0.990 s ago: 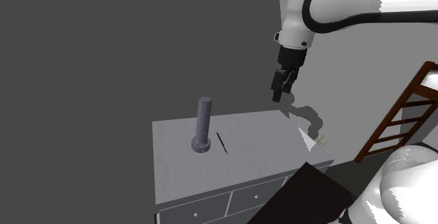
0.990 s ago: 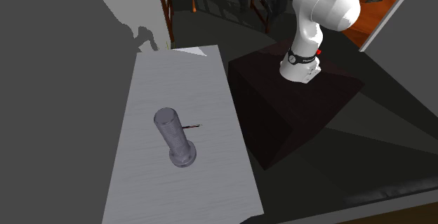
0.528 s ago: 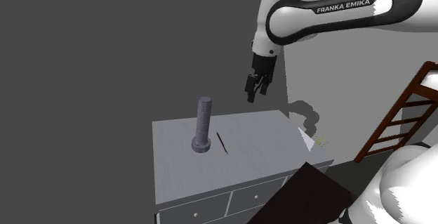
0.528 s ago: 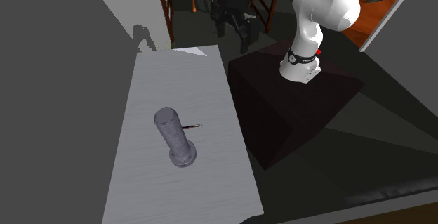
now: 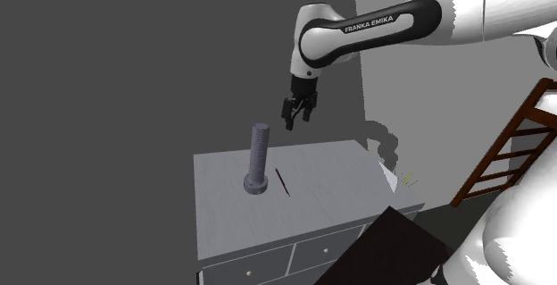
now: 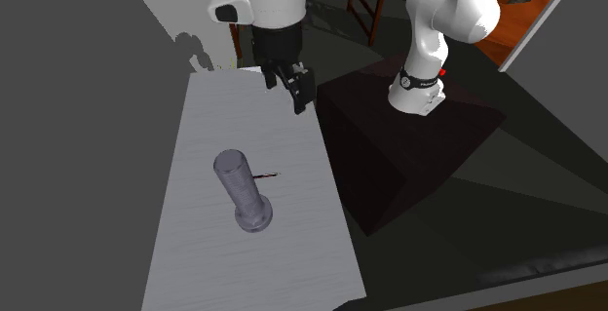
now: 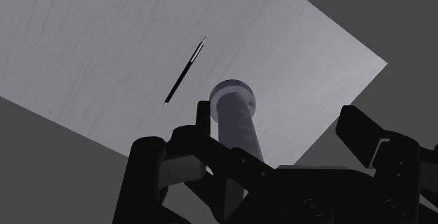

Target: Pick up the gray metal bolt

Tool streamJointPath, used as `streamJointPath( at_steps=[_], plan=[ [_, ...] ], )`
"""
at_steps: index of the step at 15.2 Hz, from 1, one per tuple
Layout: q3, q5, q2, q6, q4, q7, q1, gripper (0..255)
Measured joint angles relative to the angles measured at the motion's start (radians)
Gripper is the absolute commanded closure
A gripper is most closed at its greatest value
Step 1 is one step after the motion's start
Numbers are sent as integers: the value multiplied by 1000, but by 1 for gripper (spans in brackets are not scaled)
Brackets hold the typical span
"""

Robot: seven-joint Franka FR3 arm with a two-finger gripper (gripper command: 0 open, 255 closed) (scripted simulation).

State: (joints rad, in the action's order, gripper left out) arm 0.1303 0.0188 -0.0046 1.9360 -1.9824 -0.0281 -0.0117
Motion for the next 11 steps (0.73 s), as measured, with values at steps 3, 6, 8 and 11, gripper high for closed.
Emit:
streamJointPath(
  at_steps=[3,6,8,11],
  plan=[
    [7,13,119,25,97,21,9,0],
    [8,26,230,33,207,32,16,0],
    [4,36,318,25,304,32,18,0],
    [3,46,422,16,422,41,29,0]
  ],
)
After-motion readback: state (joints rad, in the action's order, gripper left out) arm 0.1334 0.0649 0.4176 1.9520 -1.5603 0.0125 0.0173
